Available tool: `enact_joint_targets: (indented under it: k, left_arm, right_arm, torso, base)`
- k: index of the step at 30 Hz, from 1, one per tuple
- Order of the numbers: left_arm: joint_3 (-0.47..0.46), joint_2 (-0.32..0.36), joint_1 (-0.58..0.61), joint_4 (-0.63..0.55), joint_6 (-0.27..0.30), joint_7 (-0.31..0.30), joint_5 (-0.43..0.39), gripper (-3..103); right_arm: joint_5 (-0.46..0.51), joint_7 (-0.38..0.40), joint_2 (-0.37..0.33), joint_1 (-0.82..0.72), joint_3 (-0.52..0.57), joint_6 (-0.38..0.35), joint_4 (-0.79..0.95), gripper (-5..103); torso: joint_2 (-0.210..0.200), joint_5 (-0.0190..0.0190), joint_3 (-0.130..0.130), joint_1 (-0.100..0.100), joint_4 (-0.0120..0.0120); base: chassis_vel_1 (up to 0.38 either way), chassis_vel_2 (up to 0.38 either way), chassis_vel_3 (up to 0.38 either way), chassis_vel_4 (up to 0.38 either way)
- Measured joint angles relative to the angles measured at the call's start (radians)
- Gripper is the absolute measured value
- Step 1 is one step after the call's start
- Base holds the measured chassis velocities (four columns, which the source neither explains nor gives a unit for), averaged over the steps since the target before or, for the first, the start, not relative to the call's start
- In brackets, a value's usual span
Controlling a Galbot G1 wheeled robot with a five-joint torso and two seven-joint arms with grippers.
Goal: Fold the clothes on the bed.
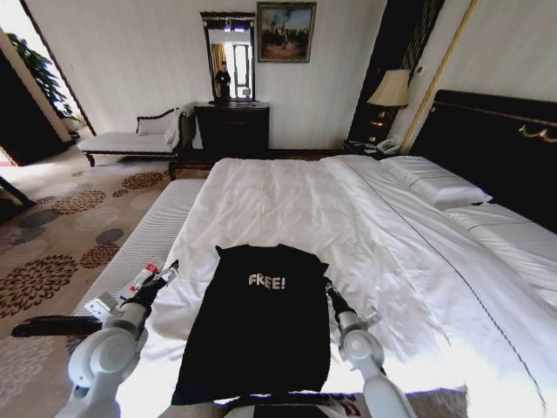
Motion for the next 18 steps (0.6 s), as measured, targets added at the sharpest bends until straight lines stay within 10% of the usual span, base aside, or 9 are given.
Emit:
enact_joint_targets:
  k: [7, 18]
  left_arm:
    - [0.0, 0.0, 0.007, 0.005, -0.004, 0.004, 0.005, 100]
    - [0.02, -0.013, 0.01, 0.016, -0.01, 0.006, 0.039, 100]
  right_arm:
    - [-0.373, -0.185, -0.016, 0.02, -0.027, 0.181, -0.1, 0]
    - [-0.587, -0.407, -0.007, 0.092, -0.203, 0.375, -0.309, 0]
  torso:
    - [0.0, -0.0001, 0.0, 0.0, -0.0001]
    - [0.0, -0.0001, 0.0, 0.0, 0.0001]
  base:
    - [0.0, 0.0, 0.0, 0.0]
    - [0.0, 0.0, 0.0, 0.0]
